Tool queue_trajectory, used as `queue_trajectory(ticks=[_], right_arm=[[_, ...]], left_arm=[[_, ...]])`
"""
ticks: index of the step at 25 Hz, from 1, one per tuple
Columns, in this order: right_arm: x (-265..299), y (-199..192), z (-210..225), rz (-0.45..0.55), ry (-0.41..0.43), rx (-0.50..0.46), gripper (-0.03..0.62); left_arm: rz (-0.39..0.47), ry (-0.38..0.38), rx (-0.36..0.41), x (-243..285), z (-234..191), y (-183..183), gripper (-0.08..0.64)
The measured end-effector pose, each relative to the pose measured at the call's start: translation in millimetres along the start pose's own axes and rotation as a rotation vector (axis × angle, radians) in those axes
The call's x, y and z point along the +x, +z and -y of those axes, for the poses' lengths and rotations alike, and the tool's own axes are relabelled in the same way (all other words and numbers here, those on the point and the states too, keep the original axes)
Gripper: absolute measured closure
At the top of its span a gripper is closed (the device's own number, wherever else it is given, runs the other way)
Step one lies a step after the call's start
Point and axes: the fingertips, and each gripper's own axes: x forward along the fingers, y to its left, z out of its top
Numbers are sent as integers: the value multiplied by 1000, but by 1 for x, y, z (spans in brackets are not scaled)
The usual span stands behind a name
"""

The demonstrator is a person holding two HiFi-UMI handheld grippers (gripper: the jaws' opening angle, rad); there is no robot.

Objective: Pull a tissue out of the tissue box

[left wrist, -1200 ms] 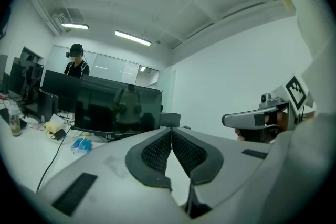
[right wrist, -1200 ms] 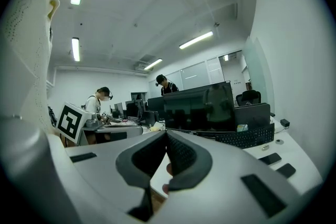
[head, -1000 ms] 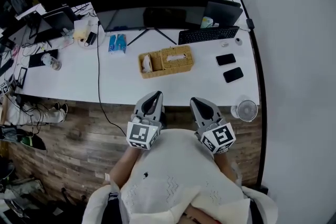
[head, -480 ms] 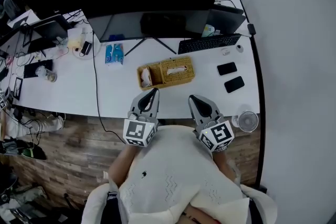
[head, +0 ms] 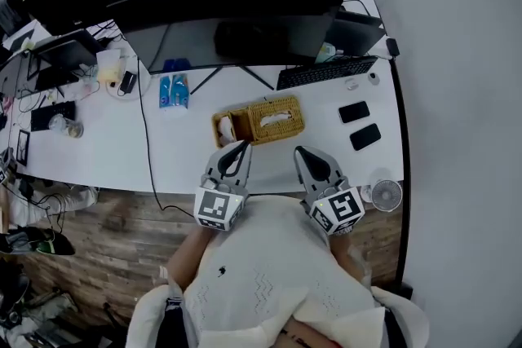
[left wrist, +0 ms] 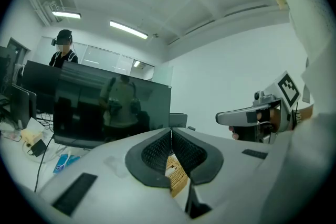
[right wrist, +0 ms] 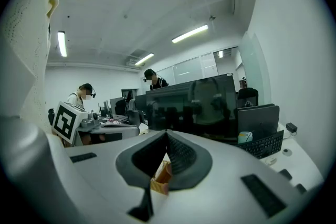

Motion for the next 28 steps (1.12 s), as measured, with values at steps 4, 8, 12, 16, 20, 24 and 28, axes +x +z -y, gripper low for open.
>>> queue_trajectory(ticks=[4, 8, 12, 16, 20, 24, 28], right_arm=[[18, -9, 2, -33, -15, 2, 591], [31, -11, 8, -70, -49, 22, 591], [41, -12, 18, -95, -78, 31, 591], [48, -16, 26, -131, -109, 32, 591], [51, -23, 32, -161, -109, 37, 591], [57, -23, 34, -173, -97, 39, 591], [61, -23, 33, -179, -73, 28, 591]], left_arm=[[-12, -15, -10, 5, -14, -8, 545], [-30, -9, -46, 13, -31, -16, 545], [-47, -29, -67, 23, -39, -25, 545], [-66, -51, -76, 33, -44, -35, 545], [-70, -68, -85, 45, -43, -37, 545], [-72, -64, -87, 52, -44, -41, 545], [-86, -52, -88, 56, -46, -49, 545]])
